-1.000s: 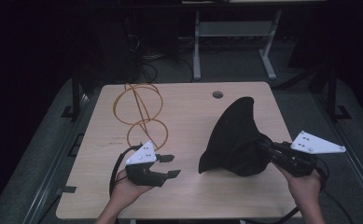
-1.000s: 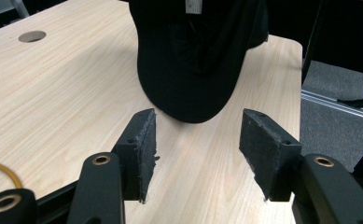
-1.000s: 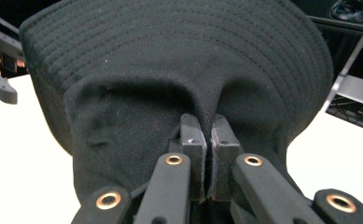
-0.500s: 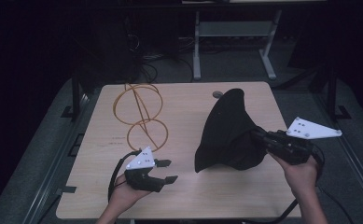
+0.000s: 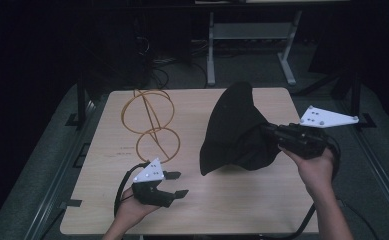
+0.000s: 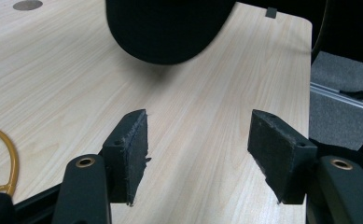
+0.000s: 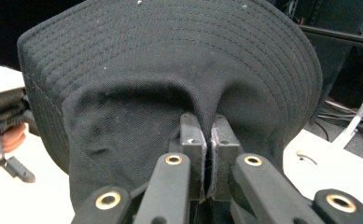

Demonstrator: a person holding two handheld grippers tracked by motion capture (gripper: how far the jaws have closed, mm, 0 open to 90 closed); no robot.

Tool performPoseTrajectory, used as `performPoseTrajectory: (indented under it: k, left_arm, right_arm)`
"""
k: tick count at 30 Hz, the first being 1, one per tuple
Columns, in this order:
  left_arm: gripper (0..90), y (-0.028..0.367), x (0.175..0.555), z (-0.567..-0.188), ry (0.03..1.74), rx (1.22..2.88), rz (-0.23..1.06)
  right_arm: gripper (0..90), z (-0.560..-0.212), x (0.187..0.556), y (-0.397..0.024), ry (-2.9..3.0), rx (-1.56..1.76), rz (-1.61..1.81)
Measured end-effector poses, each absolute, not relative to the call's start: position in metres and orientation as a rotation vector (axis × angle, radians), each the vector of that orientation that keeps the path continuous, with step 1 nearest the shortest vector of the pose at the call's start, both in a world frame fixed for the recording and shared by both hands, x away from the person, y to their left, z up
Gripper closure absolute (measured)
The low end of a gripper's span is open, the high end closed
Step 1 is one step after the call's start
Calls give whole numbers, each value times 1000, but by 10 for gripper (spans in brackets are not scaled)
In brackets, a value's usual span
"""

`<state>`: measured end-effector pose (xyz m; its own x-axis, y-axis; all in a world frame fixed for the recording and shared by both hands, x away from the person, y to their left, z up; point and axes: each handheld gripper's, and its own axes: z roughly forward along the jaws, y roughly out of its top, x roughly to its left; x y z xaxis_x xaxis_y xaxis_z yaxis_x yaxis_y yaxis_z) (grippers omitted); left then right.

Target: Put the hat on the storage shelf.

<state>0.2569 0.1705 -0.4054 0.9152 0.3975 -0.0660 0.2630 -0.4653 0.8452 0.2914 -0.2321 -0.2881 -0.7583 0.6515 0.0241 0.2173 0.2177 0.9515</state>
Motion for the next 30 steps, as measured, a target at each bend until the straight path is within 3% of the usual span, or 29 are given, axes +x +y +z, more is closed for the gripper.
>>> performPoseTrajectory:
  k: [30]
  left_arm:
    - [302, 163, 252, -406, 421, 2088, 159]
  right_arm:
    - [866, -235, 347, -172, 2182, 729, 1596]
